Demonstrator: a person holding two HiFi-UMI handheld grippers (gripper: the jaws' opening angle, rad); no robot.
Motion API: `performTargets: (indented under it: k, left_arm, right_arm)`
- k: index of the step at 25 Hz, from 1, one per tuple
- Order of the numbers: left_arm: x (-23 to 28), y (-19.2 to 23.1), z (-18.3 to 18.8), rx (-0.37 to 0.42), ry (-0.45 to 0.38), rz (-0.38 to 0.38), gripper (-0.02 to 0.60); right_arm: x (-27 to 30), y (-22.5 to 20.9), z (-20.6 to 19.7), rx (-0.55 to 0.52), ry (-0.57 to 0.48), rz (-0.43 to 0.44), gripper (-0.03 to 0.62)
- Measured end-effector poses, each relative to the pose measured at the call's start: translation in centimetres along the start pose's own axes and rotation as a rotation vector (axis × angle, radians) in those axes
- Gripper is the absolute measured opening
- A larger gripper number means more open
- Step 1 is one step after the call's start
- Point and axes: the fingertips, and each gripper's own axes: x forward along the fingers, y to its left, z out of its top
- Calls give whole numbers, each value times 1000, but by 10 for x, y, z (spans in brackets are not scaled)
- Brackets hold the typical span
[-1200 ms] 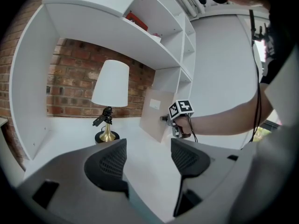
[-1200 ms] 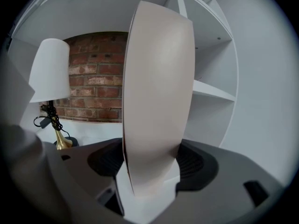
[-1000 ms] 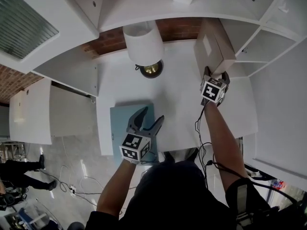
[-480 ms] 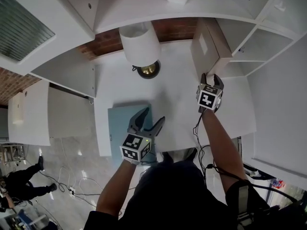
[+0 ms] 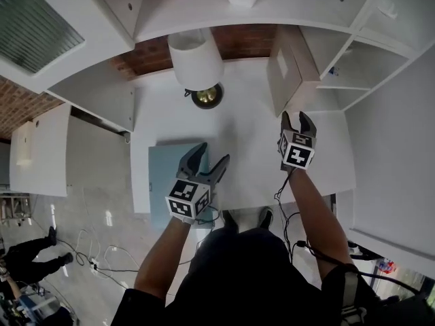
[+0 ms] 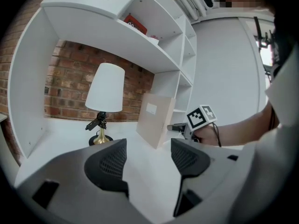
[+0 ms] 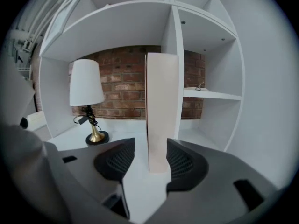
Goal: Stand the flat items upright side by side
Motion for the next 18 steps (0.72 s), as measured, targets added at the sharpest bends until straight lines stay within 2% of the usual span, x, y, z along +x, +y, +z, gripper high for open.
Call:
performTargets:
  k: [4,8,14,18]
  left_arm:
    - [-7,-17,9,-4,-44,41,293]
    - [-29,-36,6,-25,-78,123,293]
    - [-79,-55,-23,-74,-88,282,293]
    - [-118,-50,-47,-93,-77,401,291]
  right_arm:
    - [-36,19,-1,40,-9,136,215]
    - [-69,50,-8,14,-7,295,214]
    - [-123,109,-39,-19,46,554,213]
    - [-150,151,-68,-15,120,711,213]
